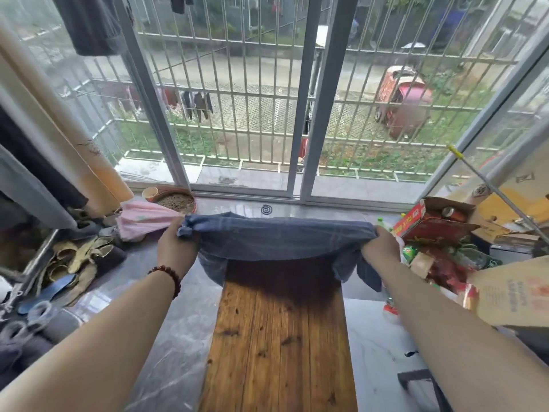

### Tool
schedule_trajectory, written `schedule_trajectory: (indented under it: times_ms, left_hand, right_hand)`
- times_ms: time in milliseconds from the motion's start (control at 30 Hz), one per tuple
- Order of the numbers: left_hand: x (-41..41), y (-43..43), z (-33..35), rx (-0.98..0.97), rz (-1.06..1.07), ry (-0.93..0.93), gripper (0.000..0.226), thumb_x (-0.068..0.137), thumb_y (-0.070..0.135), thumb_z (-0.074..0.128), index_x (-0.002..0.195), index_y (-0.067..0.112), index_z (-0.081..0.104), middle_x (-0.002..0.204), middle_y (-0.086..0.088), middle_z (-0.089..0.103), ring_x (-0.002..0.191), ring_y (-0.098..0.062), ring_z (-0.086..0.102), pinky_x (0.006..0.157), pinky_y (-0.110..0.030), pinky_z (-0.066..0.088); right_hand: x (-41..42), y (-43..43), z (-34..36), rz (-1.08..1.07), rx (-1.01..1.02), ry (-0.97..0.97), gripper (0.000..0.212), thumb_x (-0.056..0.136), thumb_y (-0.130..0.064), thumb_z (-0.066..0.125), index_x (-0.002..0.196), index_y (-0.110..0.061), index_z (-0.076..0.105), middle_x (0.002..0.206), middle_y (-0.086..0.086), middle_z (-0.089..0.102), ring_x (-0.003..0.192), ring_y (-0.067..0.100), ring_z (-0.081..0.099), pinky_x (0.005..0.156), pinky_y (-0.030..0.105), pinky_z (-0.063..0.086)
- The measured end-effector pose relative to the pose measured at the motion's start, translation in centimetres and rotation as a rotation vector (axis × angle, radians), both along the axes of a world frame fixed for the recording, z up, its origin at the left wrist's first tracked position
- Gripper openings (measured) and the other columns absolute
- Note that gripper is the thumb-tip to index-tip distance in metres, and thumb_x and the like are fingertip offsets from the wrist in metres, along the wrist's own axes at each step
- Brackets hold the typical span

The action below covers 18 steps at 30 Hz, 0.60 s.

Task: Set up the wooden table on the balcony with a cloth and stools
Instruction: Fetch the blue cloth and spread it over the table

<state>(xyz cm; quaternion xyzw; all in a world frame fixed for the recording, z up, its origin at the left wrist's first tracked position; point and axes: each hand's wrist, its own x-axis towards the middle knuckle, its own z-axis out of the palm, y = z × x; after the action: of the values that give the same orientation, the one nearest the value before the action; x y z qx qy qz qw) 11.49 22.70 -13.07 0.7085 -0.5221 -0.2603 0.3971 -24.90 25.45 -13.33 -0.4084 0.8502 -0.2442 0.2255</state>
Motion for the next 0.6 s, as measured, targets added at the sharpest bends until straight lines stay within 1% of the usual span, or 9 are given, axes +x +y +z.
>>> schedule_trajectory:
  times_ms: [67,133,200,267,333,367,433,500,600]
  left_hand:
    - [0.6,1.6,-0.1,0.004,-0.016,0.009,0.039,0.086,0.006,0.059,0.072,0.038,0.041,0.07,0.014,0.046,0.064,-0.009,0.047,0.059,-0.006,0.038]
    - [1.3,3.3,0.0,0.022,-0.021,0.055,0.036,0.084,0.01,0.059,0.072,0.039,0.042,0.07,0.009,0.05,0.073,-0.023,0.053,0.065,-0.023,0.044]
    - [2.0,4.9,0.3,0.048,-0.014,0.1,0.024,0.076,0.021,0.059,0.072,0.04,0.044,0.075,0.0,0.056,0.077,-0.028,0.056,0.072,-0.044,0.051]
    - [2.7,6.7,0.6,0.071,-0.012,0.096,0.016,0.068,0.029,0.058,0.072,0.04,0.047,0.082,-0.004,0.06,0.078,-0.028,0.059,0.078,-0.05,0.052]
    - [3.2,8.0,0.9,0.071,-0.017,0.083,0.016,0.067,0.03,0.062,0.074,0.038,0.05,0.083,-0.004,0.06,0.077,-0.028,0.06,0.076,-0.046,0.053]
    - [3.6,8.5,0.7,0.09,-0.029,0.063,0.017,0.069,0.027,0.065,0.076,0.035,0.051,0.081,-0.004,0.06,0.075,-0.027,0.059,0.073,-0.04,0.052]
    - [4.1,9.5,0.4,0.179,-0.098,-0.097,0.014,0.079,0.009,0.063,0.082,0.019,0.055,0.071,-0.005,0.055,0.068,-0.025,0.053,0.06,-0.029,0.046]
    - [4.4,10.5,0.1,0.236,-0.102,-0.102,0.007,0.082,0.0,0.06,0.086,0.005,0.055,0.063,-0.007,0.051,0.058,-0.023,0.047,0.05,-0.027,0.039]
    - [4.5,12.7,0.0,0.251,-0.125,-0.084,0.012,0.077,0.008,0.066,0.083,0.009,0.056,0.059,-0.009,0.053,0.048,-0.019,0.046,0.036,-0.019,0.035]
  right_hand:
    - [0.7,1.6,0.4,-0.009,-0.002,-0.016,0.025,0.093,-0.014,0.04,0.11,-0.009,0.057,0.109,0.017,0.062,0.096,0.031,0.057,0.078,0.03,0.04]
    - [1.4,3.2,0.7,-0.021,-0.018,-0.053,0.021,0.091,-0.015,0.041,0.103,-0.012,0.058,0.103,0.014,0.063,0.089,0.029,0.056,0.078,0.032,0.043]
    - [1.9,4.8,1.0,-0.033,-0.025,-0.057,0.019,0.091,-0.017,0.041,0.099,-0.013,0.058,0.099,0.012,0.062,0.086,0.027,0.055,0.077,0.031,0.042]
    - [2.2,6.4,1.2,-0.047,-0.037,-0.05,0.017,0.092,-0.016,0.039,0.094,-0.013,0.055,0.096,0.011,0.059,0.084,0.026,0.053,0.076,0.031,0.04]
    - [2.7,8.1,1.6,-0.074,-0.043,-0.042,0.017,0.093,-0.015,0.037,0.093,-0.013,0.054,0.095,0.011,0.057,0.084,0.026,0.051,0.076,0.031,0.039]
    - [2.8,8.9,1.6,-0.105,-0.045,-0.053,0.018,0.094,-0.015,0.036,0.093,-0.012,0.054,0.096,0.013,0.057,0.085,0.027,0.051,0.077,0.032,0.04]
    - [2.9,10.7,1.8,-0.183,-0.062,-0.104,0.02,0.095,-0.016,0.034,0.089,-0.009,0.053,0.099,0.018,0.059,0.088,0.03,0.054,0.08,0.035,0.042]
    - [2.9,12.6,1.9,-0.209,-0.056,-0.099,0.019,0.096,-0.016,0.035,0.088,-0.008,0.051,0.1,0.019,0.058,0.089,0.032,0.054,0.08,0.035,0.042]
    - [2.7,15.5,1.9,-0.143,0.012,0.002,0.016,0.095,-0.015,0.04,0.1,-0.009,0.054,0.099,0.015,0.054,0.094,0.033,0.055,0.077,0.03,0.037]
